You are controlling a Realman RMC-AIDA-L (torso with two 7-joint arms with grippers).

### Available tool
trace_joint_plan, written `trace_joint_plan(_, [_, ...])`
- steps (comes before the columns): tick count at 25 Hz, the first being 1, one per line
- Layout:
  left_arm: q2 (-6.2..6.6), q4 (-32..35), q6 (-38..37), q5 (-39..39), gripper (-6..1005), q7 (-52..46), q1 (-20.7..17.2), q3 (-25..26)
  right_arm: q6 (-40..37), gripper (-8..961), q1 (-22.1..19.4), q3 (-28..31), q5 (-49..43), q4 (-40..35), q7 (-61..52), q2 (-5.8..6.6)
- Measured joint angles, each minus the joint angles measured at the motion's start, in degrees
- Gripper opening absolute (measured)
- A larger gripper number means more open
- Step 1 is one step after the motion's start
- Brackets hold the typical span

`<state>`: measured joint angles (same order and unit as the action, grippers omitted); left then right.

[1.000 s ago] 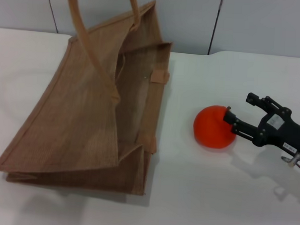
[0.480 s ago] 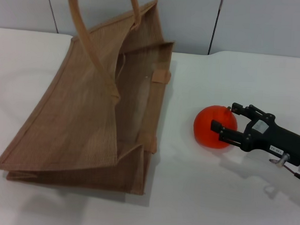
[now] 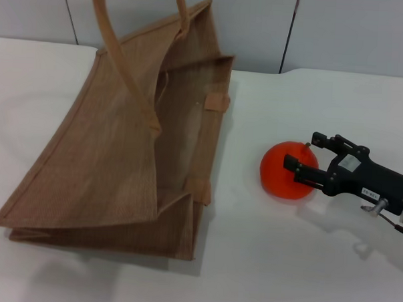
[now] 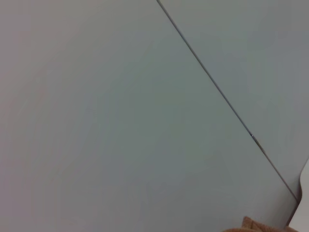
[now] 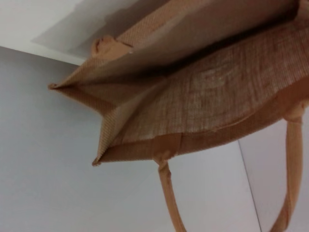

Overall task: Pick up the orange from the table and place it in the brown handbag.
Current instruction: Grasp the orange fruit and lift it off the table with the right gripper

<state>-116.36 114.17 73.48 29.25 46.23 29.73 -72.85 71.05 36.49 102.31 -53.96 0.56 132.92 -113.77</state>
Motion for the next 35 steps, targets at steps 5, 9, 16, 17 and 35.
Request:
trace_joint_plan(5, [0.0,0.0,0.0,0.01,122,0.0,0.07,-0.13,-1.89,898,0.43,-0.25,0.01,0.0,-0.17,-0.26])
trace_joint_plan(9, [0.0,0.0,0.0,0.02,122,0.0,0.16,-0.02,-6.06,898,1.02,-0.61,-0.2,0.01,-0.08,-1.07])
trace_joint_plan(16, [0.0,0.0,0.0,-0.05,122,0.0,0.27,-0.14,-11.63,897,1.93,-1.08,-0.23,0.07,0.03,-1.54])
trace_joint_plan(17, [0.0,0.0,0.0,-0.15,122,0.0,0.27,-0.13,-12.25,897,1.98,-1.08,-0.24,0.07,0.04,-1.54])
trace_joint_plan(35, [-0.05,1.4,0.0,-0.51,122,0.11,0.3,0.25,-16.38,803,2.88,-2.47,-0.27,1.7,-0.46,-1.54])
